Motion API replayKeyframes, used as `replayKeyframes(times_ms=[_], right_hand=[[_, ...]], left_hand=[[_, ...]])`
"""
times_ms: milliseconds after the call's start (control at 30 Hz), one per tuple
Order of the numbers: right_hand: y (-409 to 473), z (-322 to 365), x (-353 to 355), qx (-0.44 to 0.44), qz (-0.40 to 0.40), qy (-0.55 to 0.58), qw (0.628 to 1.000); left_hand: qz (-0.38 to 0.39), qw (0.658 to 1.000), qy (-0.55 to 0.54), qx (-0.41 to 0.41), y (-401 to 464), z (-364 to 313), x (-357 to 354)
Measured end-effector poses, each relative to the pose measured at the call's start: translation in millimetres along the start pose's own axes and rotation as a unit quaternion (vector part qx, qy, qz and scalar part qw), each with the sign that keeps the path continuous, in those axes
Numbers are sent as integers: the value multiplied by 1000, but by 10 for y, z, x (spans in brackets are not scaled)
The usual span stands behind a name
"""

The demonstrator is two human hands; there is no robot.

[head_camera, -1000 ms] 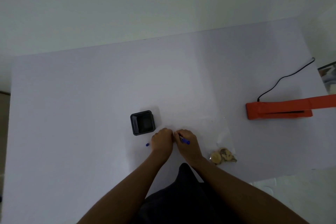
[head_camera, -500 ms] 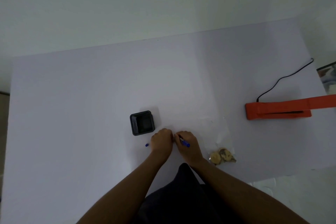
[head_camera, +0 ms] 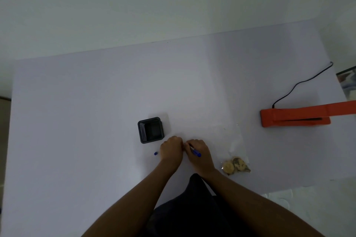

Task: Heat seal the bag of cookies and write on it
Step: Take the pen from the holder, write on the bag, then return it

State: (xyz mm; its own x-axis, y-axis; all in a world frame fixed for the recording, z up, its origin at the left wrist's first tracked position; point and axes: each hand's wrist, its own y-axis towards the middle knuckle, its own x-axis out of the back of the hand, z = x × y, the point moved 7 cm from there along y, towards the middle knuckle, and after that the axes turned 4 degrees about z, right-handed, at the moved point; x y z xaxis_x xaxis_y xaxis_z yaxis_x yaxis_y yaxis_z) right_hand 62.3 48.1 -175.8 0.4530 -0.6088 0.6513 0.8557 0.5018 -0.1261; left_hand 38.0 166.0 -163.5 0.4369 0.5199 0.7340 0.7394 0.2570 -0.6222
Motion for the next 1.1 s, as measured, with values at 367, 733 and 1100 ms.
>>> replayKeyframes(times_ms=[367, 733, 1100], right_hand=[[-9, -40, 18, -39, -12, -11, 999], [4, -75, 44, -46, -15, -4, 999], [-7, -93, 75, -54, -16, -27, 998]], left_hand=[[9, 1000, -11, 9, 5, 17, -20], [5, 1000, -13, 11, 16, 21, -24], [13, 1000, 11, 14, 25, 15, -43]])
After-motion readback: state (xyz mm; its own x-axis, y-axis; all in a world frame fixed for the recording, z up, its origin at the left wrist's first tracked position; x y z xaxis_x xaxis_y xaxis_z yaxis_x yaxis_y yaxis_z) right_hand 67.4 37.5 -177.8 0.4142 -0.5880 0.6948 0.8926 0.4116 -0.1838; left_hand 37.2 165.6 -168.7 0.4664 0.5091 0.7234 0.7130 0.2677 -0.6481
